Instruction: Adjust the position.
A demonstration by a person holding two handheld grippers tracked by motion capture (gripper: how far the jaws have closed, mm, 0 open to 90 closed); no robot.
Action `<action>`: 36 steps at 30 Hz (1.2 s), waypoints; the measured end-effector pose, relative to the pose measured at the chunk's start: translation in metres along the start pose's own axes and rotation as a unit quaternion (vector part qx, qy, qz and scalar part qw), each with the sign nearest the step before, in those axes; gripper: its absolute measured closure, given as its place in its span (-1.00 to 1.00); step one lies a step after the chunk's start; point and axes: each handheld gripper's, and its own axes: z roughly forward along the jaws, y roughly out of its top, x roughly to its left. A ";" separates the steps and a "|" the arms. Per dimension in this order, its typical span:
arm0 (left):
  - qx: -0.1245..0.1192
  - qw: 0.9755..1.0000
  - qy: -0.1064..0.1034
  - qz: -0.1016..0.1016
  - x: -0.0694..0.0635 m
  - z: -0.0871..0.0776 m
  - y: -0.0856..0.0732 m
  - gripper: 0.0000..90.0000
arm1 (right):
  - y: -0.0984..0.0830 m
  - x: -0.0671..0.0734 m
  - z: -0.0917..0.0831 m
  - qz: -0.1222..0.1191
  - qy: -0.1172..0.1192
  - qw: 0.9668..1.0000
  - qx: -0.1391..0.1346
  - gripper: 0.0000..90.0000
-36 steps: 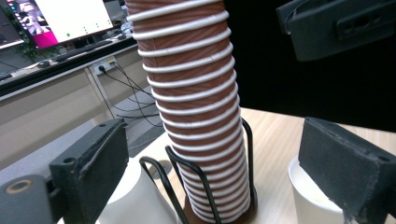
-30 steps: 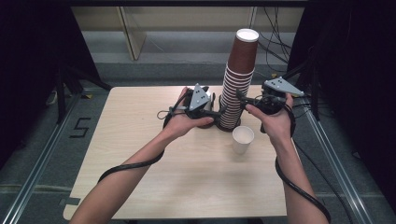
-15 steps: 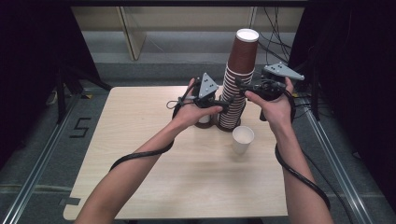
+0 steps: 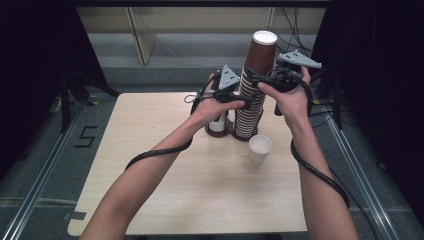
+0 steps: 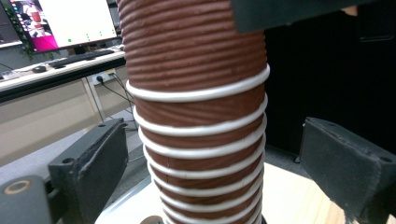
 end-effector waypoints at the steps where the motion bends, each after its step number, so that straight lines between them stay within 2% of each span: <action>1: 0.000 1.000 -0.001 -0.003 0.001 0.001 0.001 -0.83 | 0.002 0.000 0.001 0.001 -0.001 1.000 0.001 -0.99; 2: 0.001 1.000 -0.004 -0.009 0.002 0.002 0.002 -0.83 | 0.003 -0.001 0.003 -0.003 -0.001 1.000 -0.002 -0.99; 7: 0.001 1.000 -0.004 -0.023 0.007 0.008 0.005 -0.83 | 0.011 -0.005 0.009 0.006 0.002 1.000 0.000 -0.99; 15: 0.006 1.000 -0.010 -0.018 0.006 0.015 0.010 -0.82 | 0.015 -0.006 0.017 0.008 0.004 1.000 0.007 -0.99; 18: 0.004 1.000 -0.011 -0.026 0.005 0.017 0.010 -0.82 | 0.015 -0.007 0.020 0.006 0.002 1.000 0.009 -0.99; 21: 0.008 1.000 -0.008 -0.024 0.005 0.019 0.010 -0.83 | 0.015 -0.008 0.023 0.016 0.002 1.000 0.013 -0.99; 22: 0.008 1.000 -0.008 -0.025 0.005 0.020 0.010 -0.83 | 0.015 -0.009 0.024 0.011 0.002 1.000 0.011 -0.98; 25: 0.013 1.000 -0.005 -0.025 0.006 0.022 0.009 -0.82 | 0.016 -0.009 0.025 0.019 0.000 1.000 0.014 -0.98; 26: 0.015 1.000 -0.004 -0.025 0.006 0.022 0.008 -0.81 | 0.017 -0.010 0.027 0.012 0.001 1.000 0.012 -0.98; 28: 0.017 1.000 -0.004 -0.025 0.006 0.023 0.007 -0.81 | 0.017 -0.010 0.028 0.017 0.000 1.000 0.010 -0.97; 34: 0.016 0.999 -0.001 -0.031 0.007 0.025 0.007 -0.76 | 0.017 -0.010 0.032 0.019 0.000 1.000 0.009 -0.80; 36: 0.017 0.999 -0.002 -0.032 0.007 0.025 0.008 -0.76 | 0.017 -0.010 0.033 0.023 -0.006 1.000 0.010 -0.74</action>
